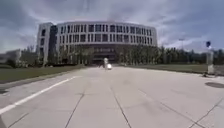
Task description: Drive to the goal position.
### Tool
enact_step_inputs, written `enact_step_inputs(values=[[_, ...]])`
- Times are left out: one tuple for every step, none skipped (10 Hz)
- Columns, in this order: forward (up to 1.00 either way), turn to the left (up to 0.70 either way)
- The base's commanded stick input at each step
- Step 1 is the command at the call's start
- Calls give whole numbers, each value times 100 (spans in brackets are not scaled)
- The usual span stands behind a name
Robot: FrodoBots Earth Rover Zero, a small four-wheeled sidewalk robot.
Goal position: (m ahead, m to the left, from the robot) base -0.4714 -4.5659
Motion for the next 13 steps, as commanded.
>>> enact_step_inputs(values=[[50, 0], [50, 0], [50, 0], [50, 0], [50, 0], [50, 0], [50, 0], [50, 0], [50, 0], [50, 0], [50, 0], [50, 0], [50, 0]])
